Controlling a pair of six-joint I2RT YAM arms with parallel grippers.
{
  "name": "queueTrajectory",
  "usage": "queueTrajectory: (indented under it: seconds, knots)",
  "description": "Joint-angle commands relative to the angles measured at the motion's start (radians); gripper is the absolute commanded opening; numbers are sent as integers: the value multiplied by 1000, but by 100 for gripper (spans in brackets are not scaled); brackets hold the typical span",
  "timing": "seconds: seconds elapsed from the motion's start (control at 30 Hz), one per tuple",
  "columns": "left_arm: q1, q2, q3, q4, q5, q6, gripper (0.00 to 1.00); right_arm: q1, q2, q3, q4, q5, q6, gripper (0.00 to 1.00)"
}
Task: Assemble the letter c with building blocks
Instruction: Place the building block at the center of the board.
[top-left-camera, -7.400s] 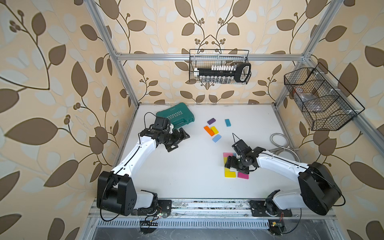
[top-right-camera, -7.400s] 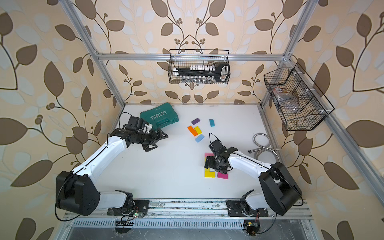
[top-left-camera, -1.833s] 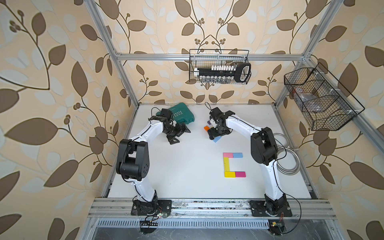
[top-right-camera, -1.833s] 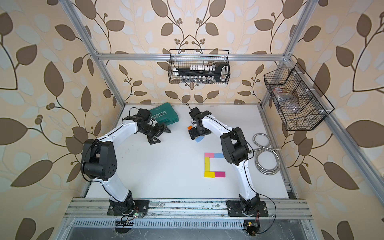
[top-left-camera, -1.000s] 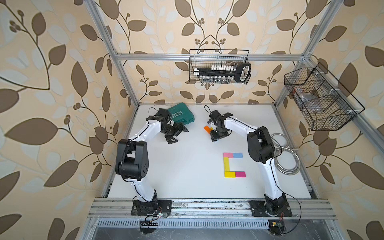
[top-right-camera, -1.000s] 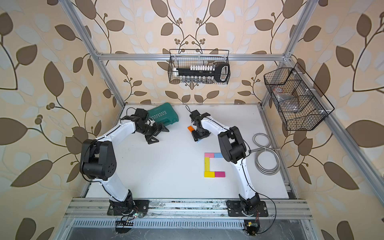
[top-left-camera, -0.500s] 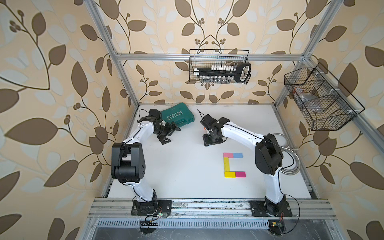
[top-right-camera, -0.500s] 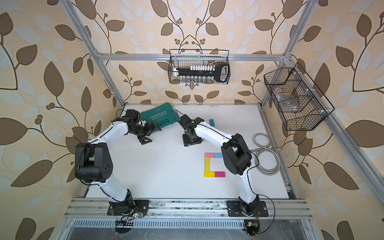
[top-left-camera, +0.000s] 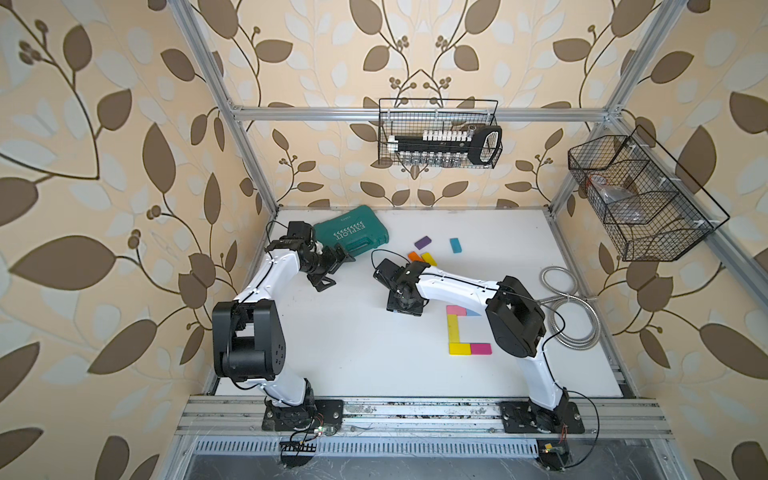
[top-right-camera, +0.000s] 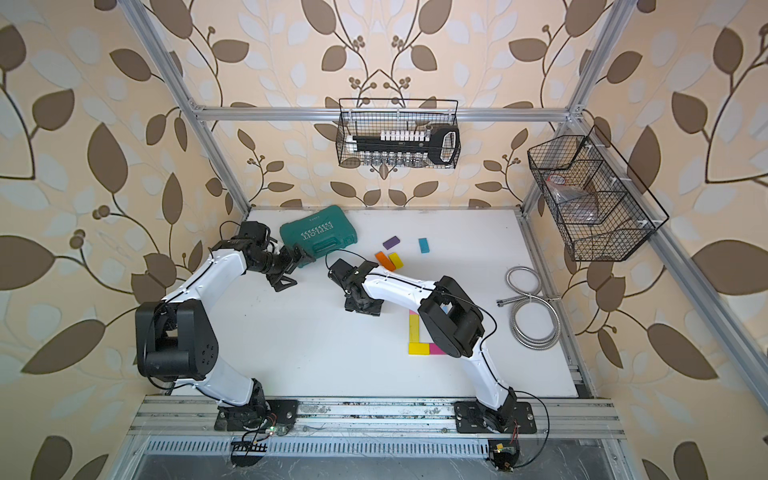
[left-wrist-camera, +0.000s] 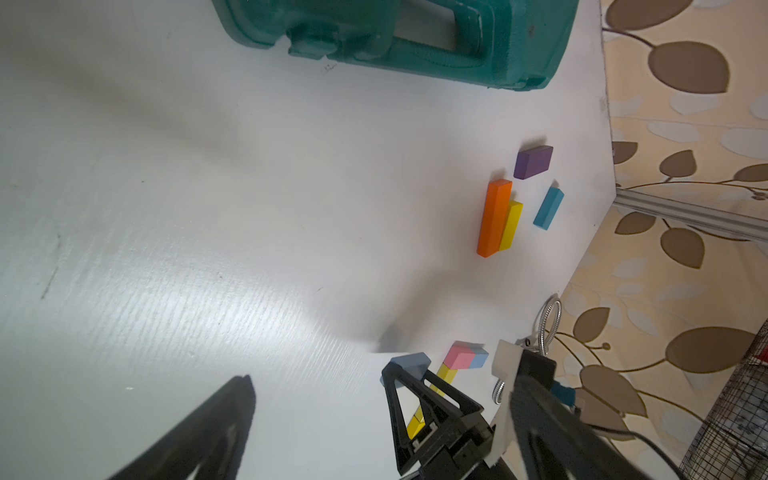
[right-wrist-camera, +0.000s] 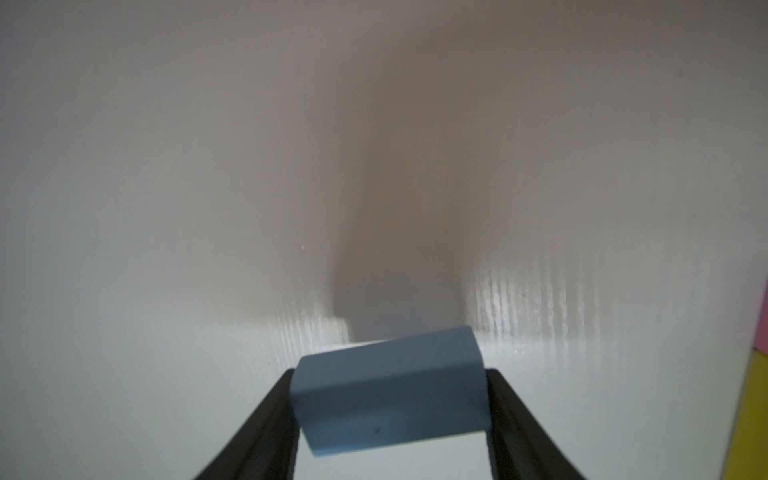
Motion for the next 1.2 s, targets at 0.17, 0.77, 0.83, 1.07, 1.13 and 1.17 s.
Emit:
queueTrajectory:
  seconds: [0.17,0.77,0.83,1.07,1.13,1.17]
  knots:
    - [8,-34,-18,11,13,-8,99,-29,8,-9,-24,59,-35,44]
    - [7,-35,-22,10,2,-15,99,-29,12,-103,43,7,-10,46]
    - [8,-35,-23,10,1,-16,99,-24,13,-102,48,5,-9,46]
    - [7,-36,-21,7,0,-15,99,-13,23,-81,39,10,-4,47]
    - [8,-39,-20,5,0,-12,99,-15,21,-85,34,19,-8,48]
    - [8,-38,-19,4,-1,-11,99,-15,19,-90,30,22,-9,48]
